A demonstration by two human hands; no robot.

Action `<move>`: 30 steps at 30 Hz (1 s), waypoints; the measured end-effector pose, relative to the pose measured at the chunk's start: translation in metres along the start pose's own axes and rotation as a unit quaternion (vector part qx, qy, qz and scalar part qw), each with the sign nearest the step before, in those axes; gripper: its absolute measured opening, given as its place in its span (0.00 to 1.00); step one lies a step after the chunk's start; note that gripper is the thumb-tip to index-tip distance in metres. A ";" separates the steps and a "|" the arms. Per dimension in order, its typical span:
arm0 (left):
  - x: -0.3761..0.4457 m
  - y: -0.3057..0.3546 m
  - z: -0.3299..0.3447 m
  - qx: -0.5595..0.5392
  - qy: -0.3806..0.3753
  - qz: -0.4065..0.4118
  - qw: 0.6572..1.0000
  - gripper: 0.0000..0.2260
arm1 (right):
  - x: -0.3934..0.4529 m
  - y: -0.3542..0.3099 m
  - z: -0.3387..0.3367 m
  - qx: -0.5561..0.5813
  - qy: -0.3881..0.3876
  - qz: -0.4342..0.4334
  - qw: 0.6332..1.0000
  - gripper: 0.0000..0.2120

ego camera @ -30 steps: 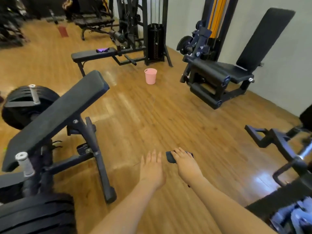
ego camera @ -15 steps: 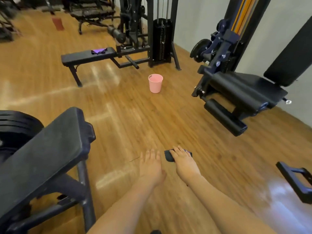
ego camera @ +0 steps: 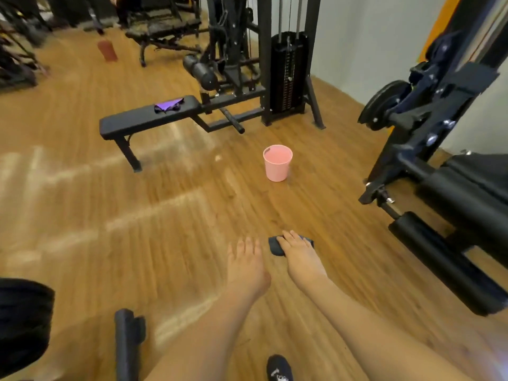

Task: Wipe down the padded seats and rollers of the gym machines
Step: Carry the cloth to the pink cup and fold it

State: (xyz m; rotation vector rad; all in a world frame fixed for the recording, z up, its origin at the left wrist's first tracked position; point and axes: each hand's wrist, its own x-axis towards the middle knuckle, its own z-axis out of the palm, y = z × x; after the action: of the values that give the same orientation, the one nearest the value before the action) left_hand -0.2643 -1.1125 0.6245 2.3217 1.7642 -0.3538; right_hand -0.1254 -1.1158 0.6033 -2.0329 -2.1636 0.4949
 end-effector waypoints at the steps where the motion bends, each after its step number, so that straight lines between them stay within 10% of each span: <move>1: 0.027 -0.001 -0.009 -0.013 0.000 0.002 1.000 0.33 | 0.029 0.003 -0.007 -0.007 -0.003 -0.003 1.000 0.32; 12: 0.310 -0.054 -0.098 -0.181 0.064 0.026 0.981 0.24 | 0.318 0.043 -0.057 -0.002 0.028 0.023 0.999 0.35; 21: 0.544 -0.056 -0.205 -0.646 -0.021 -0.065 0.760 0.06 | 0.506 0.083 -0.114 0.124 0.094 0.062 0.986 0.32; 30: 0.750 -0.033 -0.290 -0.521 -0.039 0.061 0.850 0.08 | 0.700 0.175 -0.182 0.414 -0.019 0.063 0.908 0.30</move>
State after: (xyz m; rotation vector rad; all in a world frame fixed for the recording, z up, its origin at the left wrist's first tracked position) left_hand -0.0840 -0.3296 0.6674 1.5473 1.2394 0.4421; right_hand 0.0395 -0.3909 0.6282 -1.6502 -1.4285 1.2210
